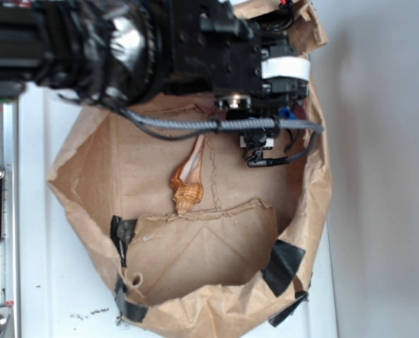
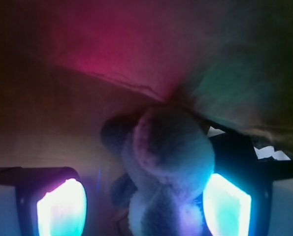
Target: Grab the gray animal.
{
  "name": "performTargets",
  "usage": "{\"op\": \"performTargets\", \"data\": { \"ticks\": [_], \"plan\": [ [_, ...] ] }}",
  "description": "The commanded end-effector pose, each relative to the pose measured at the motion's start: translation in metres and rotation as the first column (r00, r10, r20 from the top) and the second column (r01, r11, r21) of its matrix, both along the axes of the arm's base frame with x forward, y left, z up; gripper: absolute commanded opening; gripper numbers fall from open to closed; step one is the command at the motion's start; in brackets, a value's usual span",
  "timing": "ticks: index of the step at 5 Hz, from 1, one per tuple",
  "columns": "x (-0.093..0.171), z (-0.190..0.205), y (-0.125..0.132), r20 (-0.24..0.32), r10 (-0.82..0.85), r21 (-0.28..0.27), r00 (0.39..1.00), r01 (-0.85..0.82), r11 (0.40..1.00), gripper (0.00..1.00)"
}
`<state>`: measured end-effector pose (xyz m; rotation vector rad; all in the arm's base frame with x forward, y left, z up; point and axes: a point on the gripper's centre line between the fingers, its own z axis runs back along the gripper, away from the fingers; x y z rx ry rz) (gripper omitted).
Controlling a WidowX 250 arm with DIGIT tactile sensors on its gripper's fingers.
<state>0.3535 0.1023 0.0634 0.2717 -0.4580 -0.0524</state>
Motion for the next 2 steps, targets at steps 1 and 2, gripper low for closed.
{"op": "performTargets", "data": {
  "ticks": [1, 2],
  "plan": [
    [0.0102, 0.0143, -0.0064, 0.058, -0.021, 0.026, 0.998, 0.02, 0.999, 0.0],
    [0.0092, 0.0145, -0.0071, 0.061, -0.03, 0.028, 0.998, 0.028, 0.999, 0.0]
  ]
}}
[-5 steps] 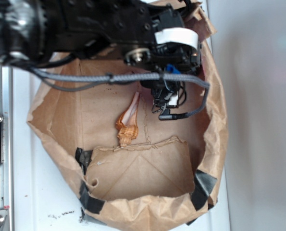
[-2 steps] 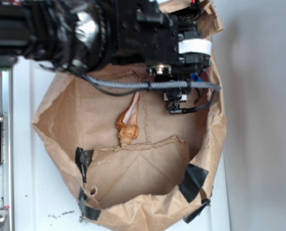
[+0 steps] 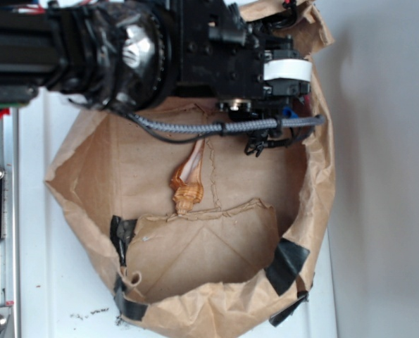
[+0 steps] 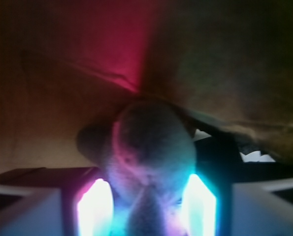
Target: Grab the gray animal.
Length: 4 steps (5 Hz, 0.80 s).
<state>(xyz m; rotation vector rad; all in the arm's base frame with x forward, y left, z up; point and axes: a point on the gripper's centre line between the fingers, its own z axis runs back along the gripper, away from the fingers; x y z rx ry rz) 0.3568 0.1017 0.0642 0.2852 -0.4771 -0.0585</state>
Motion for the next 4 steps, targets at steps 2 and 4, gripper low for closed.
{"op": "performTargets", "data": {
  "ticks": [2, 4],
  "plan": [
    [0.002, 0.019, -0.007, 0.056, -0.035, 0.003, 0.998, 0.034, 0.999, 0.0],
    [-0.033, 0.063, -0.033, 0.002, -0.191, -0.127, 0.982, 0.189, 0.974, 0.0]
  ]
}}
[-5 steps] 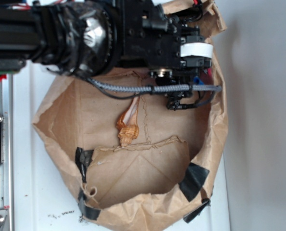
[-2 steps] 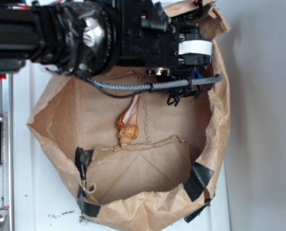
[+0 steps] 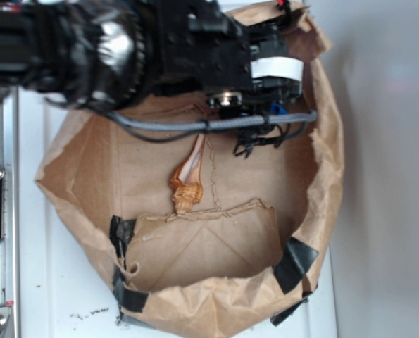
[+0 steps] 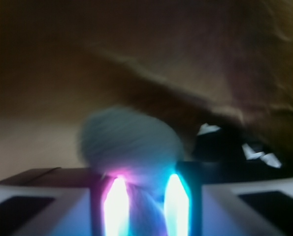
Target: Grab the gray animal.
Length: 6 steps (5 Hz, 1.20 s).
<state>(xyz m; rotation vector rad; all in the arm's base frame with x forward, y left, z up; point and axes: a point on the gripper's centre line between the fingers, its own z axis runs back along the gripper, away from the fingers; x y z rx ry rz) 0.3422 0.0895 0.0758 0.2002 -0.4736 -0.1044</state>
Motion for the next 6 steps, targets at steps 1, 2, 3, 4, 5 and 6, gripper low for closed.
{"op": "performTargets", "data": {
  "ticks": [1, 2, 3, 4, 5, 6],
  "plan": [
    [-0.052, 0.078, -0.044, -0.018, -0.276, -0.162, 0.961, 0.27, 0.949, 0.0],
    [-0.069, 0.089, -0.062, -0.039, -0.315, -0.178, 0.948, 0.303, 0.936, 0.0],
    [-0.056, 0.086, -0.079, -0.182, -0.26, -0.183, 0.948, 0.227, 0.957, 0.0],
    [-0.057, 0.089, -0.085, -0.263, -0.164, -0.139, 0.951, 0.131, 0.982, 0.0],
    [-0.062, 0.091, -0.087, -0.273, -0.124, -0.13, 0.954, 0.091, 0.987, 0.0],
    [-0.067, 0.095, -0.087, -0.267, -0.134, -0.144, 0.954, 0.097, 0.985, 0.0]
  ]
}}
